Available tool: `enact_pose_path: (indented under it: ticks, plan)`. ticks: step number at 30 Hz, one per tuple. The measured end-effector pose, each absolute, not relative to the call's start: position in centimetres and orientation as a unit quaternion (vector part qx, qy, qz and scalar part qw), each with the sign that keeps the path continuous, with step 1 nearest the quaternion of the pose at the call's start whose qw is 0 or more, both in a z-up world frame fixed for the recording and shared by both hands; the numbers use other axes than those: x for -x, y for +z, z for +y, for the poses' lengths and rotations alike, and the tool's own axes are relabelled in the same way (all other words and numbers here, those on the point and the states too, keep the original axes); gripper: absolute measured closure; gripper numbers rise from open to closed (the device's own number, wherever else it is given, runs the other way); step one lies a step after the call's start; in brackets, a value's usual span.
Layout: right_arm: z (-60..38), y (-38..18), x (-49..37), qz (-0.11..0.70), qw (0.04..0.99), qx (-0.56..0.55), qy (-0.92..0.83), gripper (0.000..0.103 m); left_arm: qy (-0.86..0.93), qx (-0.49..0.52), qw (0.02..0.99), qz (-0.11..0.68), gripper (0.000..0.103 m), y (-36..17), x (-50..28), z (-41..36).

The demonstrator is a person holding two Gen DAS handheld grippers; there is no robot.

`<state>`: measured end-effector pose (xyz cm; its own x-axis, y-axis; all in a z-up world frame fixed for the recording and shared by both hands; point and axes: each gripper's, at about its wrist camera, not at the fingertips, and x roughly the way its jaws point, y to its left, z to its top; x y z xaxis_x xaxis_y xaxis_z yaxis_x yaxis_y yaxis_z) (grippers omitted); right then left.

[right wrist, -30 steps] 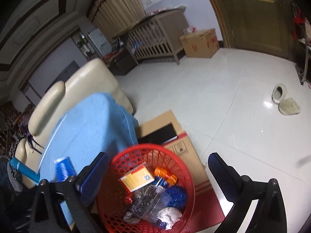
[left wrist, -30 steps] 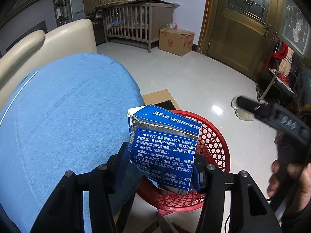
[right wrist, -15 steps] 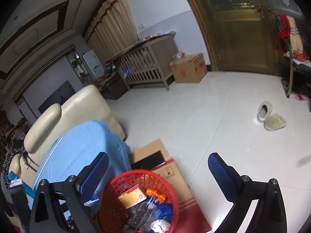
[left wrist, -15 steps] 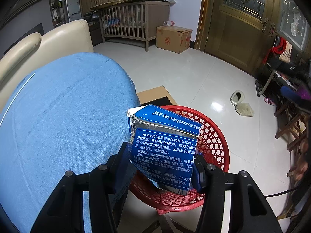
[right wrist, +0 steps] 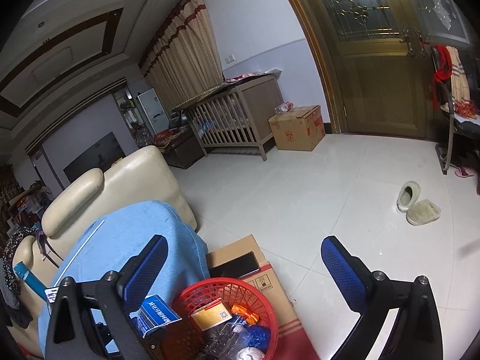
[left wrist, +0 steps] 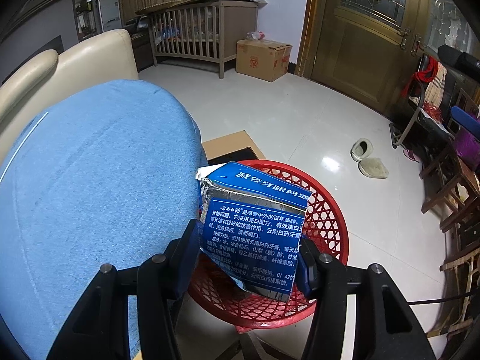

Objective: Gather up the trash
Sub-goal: 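Open the left tool to drop the blue toothpaste box into the wastebasket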

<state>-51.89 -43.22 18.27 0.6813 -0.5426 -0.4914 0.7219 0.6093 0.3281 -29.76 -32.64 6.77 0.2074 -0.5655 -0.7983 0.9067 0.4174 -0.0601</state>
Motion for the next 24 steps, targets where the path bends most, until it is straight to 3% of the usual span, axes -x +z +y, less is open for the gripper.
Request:
enact_pose_path:
  ticks: [24]
  plan:
    - [-43.9,18.6,51.7,0.179,0.881,-0.252,-0.358,0.000,-0.487,-0.224,0.741,0.404,0.046,5.2,29.4,-34.6]
